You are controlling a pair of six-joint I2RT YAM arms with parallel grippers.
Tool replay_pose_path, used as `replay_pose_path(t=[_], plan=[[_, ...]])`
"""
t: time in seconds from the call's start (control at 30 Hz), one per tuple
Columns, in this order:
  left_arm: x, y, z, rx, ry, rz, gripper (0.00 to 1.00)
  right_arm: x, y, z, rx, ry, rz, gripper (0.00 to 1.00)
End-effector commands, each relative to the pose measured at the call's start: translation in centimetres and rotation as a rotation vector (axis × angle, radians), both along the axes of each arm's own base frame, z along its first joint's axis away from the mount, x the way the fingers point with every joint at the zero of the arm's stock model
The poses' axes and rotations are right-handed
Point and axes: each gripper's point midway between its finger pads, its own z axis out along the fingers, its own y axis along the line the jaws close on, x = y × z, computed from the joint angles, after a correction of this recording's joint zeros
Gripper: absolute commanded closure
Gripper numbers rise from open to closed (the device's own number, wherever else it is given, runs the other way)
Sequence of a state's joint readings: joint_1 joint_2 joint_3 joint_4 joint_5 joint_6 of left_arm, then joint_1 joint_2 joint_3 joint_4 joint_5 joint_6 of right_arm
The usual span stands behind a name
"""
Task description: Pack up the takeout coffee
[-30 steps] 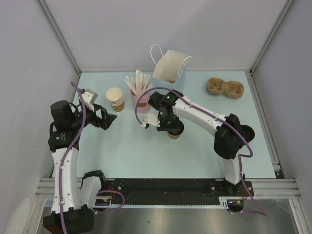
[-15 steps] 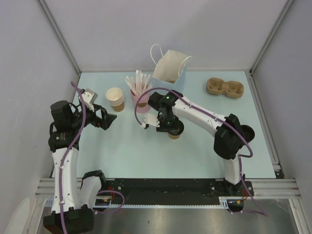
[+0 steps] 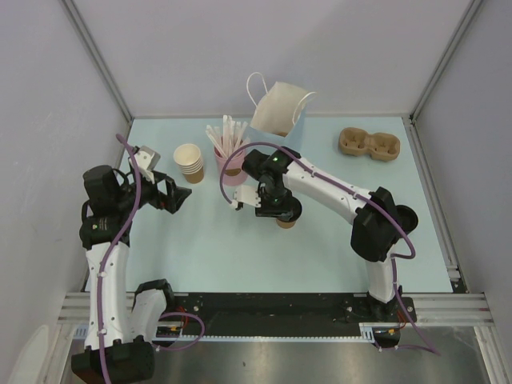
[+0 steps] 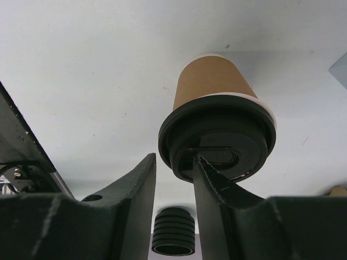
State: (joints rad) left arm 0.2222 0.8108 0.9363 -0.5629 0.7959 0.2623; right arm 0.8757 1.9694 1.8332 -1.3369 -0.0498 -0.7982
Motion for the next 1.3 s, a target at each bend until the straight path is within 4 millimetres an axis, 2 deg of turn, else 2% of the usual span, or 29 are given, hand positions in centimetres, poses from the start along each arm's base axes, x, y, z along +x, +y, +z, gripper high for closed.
replay_pose_path(t=[0.0,0.17,0.27,0.3,0.47,0.57,0.6,0.67,0.7,0.73,0.8,0.83,0.87,0.9,0.93,0.97,1.03,1.07,1.1,1.13,1.17,1.2,1.27], plan=[[0.0,0.0,0.6,-0.005,-0.030,-0.004,0.01,-0.5,-0.2,1.3,-0.002,0.008,0.012,0.61],[0.0,0.0,0.7,-0.005,-0.031,-0.004,0.01,-0.1,0.2,1.6,0.018,-0.014,0.009,0.60],[0.1,0.0,0.6,-0.006,-0.029,-0.004,0.01,0.6,0.7,3.3,0.072,-0.065,-0.009,0.60],[0.0,0.0,0.6,-0.006,-0.028,-0.007,0.00,0.9,1.0,4.5,0.112,-0.098,-0.020,0.58],[0.1,0.0,0.6,-0.006,-0.030,-0.009,0.01,2.1,1.0,8.2,0.237,-0.233,-0.072,0.35],[-0.3,-0.4,0.4,-0.015,-0.017,-0.035,0.01,2.6,-0.4,9.5,0.305,-0.296,-0.134,0.27],[-0.5,-0.7,0.5,-0.022,-0.017,-0.059,0.01,2.5,-1.1,10.3,0.354,-0.334,-0.157,0.22],[-0.6,-1.1,0.5,-0.034,-0.005,-0.082,0.01,3.0,-2.8,10.8,0.398,-0.363,-0.204,0.18],[-0.7,-1.3,0.5,-0.042,-0.003,-0.093,0.00,3.3,-2.7,11.5,0.460,-0.382,-0.218,0.13],[-0.8,-1.6,0.5,-0.051,0.004,-0.109,0.01,3.3,-4.7,11.7,0.490,-0.397,-0.273,0.12],[-0.7,-2.4,0.1,-0.054,0.034,-0.136,0.01,3.3,-5.2,12.6,0.601,-0.380,-0.308,0.07],[-0.3,-2.4,-0.2,-0.038,0.049,-0.122,0.01,2.8,-6.1,13.1,0.652,-0.371,-0.342,0.06],[0.0,-2.7,-0.3,-0.023,0.058,-0.122,0.01,3.8,-7.7,13.3,0.689,-0.379,-0.407,0.01],[-0.2,-4.1,-0.6,-0.004,0.072,-0.165,0.00,3.5,-7.6,13.7,0.748,-0.346,-0.407,0.00],[0.4,-3.9,-0.9,0.034,0.078,-0.134,0.01,3.2,-8.2,13.5,0.777,-0.329,-0.447,0.00],[0.4,-5.8,-1.2,0.056,0.092,-0.195,0.00,4.1,-9.5,13.7,0.799,-0.343,-0.496,0.00],[0.7,-6.6,-1.9,0.106,0.129,-0.206,0.01,4.0,-9.9,13.5,0.837,-0.316,-0.525,0.00],[0.7,-7.9,-1.6,0.129,0.126,-0.249,0.01,4.3,-10.6,13.0,0.846,-0.313,-0.560,0.00],[1.0,-8.6,-2.8,0.148,0.181,-0.269,0.01,4.2,-10.8,12.7,0.858,-0.301,-0.572,0.00],[1.2,-9.2,-3.1,0.163,0.198,-0.291,0.01,4.3,-11.1,12.6,0.866,-0.301,-0.587,0.00],[1.3,-10.3,-2.5,0.178,0.187,-0.322,0.01,4.1,-11.1,12.2,0.883,-0.287,-0.598,0.00],[1.7,-11.1,-3.4,0.183,0.226,-0.343,0.01,4.3,-11.6,12.1,0.889,-0.289,-0.619,0.00],[1.8,-13.1,-3.1,0.161,0.236,-0.392,0.01,4.2,-12.1,12.1,0.910,-0.293,-0.638,0.00]])
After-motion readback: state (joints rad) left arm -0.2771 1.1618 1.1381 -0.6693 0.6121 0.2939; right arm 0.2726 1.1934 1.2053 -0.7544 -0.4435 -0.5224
